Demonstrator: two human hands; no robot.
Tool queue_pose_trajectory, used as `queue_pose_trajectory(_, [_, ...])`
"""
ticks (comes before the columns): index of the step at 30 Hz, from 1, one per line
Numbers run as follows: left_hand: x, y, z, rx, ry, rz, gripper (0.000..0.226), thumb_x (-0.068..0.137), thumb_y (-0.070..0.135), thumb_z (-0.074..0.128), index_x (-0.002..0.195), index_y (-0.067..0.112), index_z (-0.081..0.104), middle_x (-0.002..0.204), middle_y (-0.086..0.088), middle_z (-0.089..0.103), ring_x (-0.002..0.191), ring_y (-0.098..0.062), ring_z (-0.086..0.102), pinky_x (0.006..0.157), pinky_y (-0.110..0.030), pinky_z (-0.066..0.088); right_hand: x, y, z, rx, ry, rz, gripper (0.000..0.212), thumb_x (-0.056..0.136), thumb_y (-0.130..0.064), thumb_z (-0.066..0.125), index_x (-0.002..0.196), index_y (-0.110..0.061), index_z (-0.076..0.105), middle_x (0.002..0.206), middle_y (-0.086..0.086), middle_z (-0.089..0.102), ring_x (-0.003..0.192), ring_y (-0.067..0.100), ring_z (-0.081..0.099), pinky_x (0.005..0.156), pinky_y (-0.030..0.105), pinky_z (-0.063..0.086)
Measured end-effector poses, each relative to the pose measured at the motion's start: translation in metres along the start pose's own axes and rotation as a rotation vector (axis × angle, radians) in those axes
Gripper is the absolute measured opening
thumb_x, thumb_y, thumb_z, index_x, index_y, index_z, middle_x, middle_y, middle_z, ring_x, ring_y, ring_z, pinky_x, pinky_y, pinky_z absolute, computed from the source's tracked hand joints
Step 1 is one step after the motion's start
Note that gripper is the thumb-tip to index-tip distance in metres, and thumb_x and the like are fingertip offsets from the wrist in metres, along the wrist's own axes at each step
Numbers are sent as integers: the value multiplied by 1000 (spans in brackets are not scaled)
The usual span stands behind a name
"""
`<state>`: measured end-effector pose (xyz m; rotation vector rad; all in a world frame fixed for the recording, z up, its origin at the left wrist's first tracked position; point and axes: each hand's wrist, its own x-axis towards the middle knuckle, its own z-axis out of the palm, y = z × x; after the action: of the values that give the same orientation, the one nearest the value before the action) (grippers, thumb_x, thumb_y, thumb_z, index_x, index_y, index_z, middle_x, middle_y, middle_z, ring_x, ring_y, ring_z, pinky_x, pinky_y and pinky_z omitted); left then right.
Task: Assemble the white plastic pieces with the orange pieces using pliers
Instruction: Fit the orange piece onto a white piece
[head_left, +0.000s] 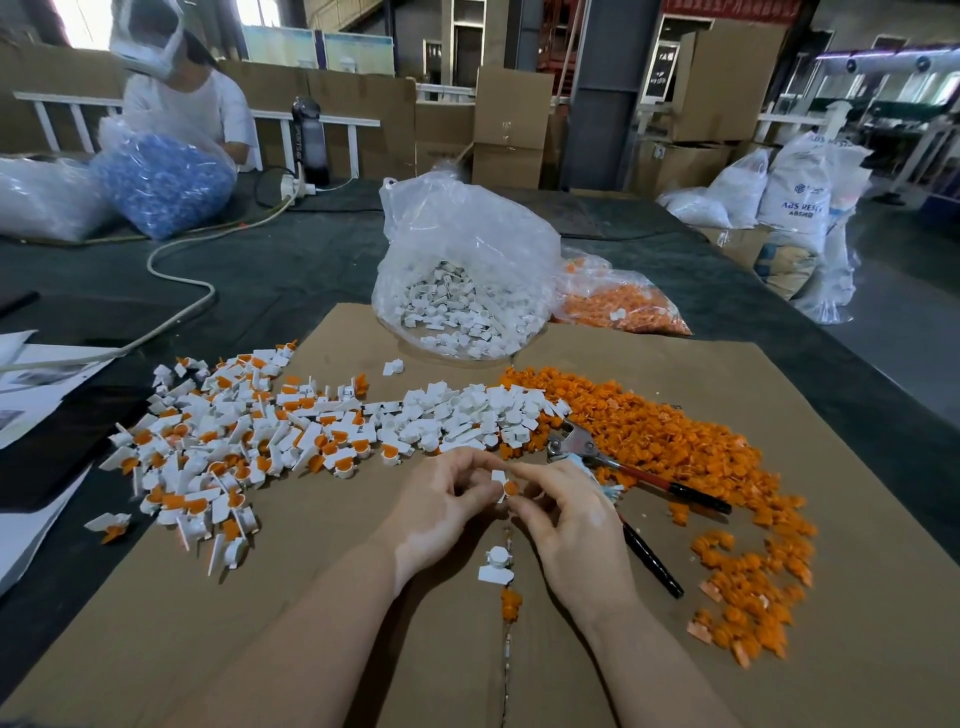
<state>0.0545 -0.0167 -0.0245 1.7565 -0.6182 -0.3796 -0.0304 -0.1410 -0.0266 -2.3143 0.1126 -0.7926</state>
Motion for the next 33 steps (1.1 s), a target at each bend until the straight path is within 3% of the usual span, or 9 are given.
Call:
queue_pose_trajectory(4, [0, -1, 0, 1, -10, 9, 11, 90, 12, 58, 100, 17, 61, 79, -8, 71, 76, -9, 67, 73, -13, 47, 0, -1, -1, 2, 0, -4, 16, 82, -8, 69, 97, -13, 72, 83, -9, 58, 79, 8, 56, 72, 24, 49])
queue_pose_trajectory(8, [2, -2, 1, -12, -8, 0, 11, 89, 9, 59, 100, 13, 62, 74, -5, 69, 71, -7, 63, 69, -13, 46, 0, -2, -1, 22, -2, 3, 20, 84, -9, 67, 101, -17, 71, 84, -10, 57, 79, 4, 54, 72, 17, 45])
queue_pose_trajectory(14, [2, -1, 1, 11, 7, -5, 7, 87, 15, 63, 94, 16, 63, 74, -12, 66, 65, -9, 57, 61, -14, 42, 0, -1, 0, -18, 24, 2, 4, 81, -10, 71, 79, -11, 68, 75, -5, 58, 73, 9, 55, 64, 27, 48])
queue_pose_trajectory(17, [3, -2, 0, 17, 1, -6, 10, 86, 17, 65, 95, 15, 63, 69, -4, 61, 65, -11, 54, 63, -20, 41, 0, -1, -1, -22, 27, -10, 6, 80, -10, 72, 84, -13, 69, 77, -9, 58, 73, 6, 54, 65, 24, 48])
queue_pose_trajectory(21, [2, -4, -1, 12, -5, 11, 8, 86, 17, 65, 91, 23, 62, 68, -1, 61, 63, -8, 54, 60, -17, 40, 0, -3, -2, 18, -15, -38, 28, 80, -4, 70, 104, -20, 71, 85, -17, 56, 81, -1, 54, 74, 17, 47])
queue_pose_trajectory(27, [2, -4, -1, 28, -9, 29, 9, 85, 18, 66, 91, 23, 62, 62, 8, 61, 59, -1, 54, 58, -12, 40, 1, -4, -2, 6, 5, -29, 18, 79, -7, 72, 96, -14, 71, 83, -21, 51, 80, -4, 51, 72, 7, 41])
queue_pose_trajectory(33, [2, -3, -1, 44, -8, 46, 9, 85, 19, 66, 92, 24, 63, 64, 7, 61, 60, -2, 54, 59, -13, 40, 1, -4, -2, -16, -2, -37, 17, 80, -8, 71, 96, -12, 71, 86, -15, 55, 81, 1, 54, 73, 9, 42])
